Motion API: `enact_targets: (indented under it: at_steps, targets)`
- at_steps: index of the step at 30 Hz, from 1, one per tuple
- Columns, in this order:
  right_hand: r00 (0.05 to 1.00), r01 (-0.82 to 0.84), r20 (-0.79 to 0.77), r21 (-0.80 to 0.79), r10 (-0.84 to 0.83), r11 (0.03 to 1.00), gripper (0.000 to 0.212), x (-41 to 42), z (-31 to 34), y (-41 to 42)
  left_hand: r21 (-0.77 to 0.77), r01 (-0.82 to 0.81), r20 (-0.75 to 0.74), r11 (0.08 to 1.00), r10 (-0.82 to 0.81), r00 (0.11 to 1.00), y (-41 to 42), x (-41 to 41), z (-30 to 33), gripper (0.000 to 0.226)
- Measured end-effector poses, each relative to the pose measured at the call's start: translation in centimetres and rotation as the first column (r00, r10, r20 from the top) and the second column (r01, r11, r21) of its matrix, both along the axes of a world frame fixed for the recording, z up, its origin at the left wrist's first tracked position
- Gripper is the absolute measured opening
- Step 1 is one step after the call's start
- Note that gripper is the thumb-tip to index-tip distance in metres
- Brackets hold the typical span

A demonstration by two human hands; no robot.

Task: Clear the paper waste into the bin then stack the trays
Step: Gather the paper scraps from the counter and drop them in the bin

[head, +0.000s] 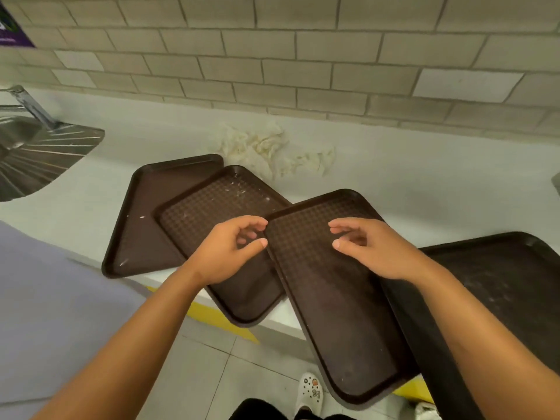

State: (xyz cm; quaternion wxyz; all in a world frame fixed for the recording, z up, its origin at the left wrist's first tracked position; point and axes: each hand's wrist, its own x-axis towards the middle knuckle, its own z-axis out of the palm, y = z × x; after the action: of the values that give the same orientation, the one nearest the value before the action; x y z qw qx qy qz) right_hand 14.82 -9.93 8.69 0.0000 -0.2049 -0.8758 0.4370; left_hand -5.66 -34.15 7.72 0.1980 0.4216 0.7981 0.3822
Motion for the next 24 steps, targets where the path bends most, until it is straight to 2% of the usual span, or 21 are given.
enact_targets:
  at_steps: [12,19,24]
  targets:
    - [0.986,-0.080,0.158,0.131,0.059,0.988,0.044,-6.9,-0.6,6.0,-0.088,0.171,-0.047,0.981,-0.176,0.983,9.7,-11.7,-0.9,0.035]
    - [0.949,-0.190,0.296,0.254,0.111,0.948,0.048,-13.4,-0.9,10.0,-0.237,0.246,-0.141,0.940,-0.284,0.948,17.0,-18.6,-2.0,0.040]
    - [0.914,-0.206,0.401,0.315,0.067,0.926,0.050,-18.4,-1.7,13.6,-0.361,0.289,-0.158,0.887,-0.363,0.918,21.4,-21.6,-4.0,0.049]
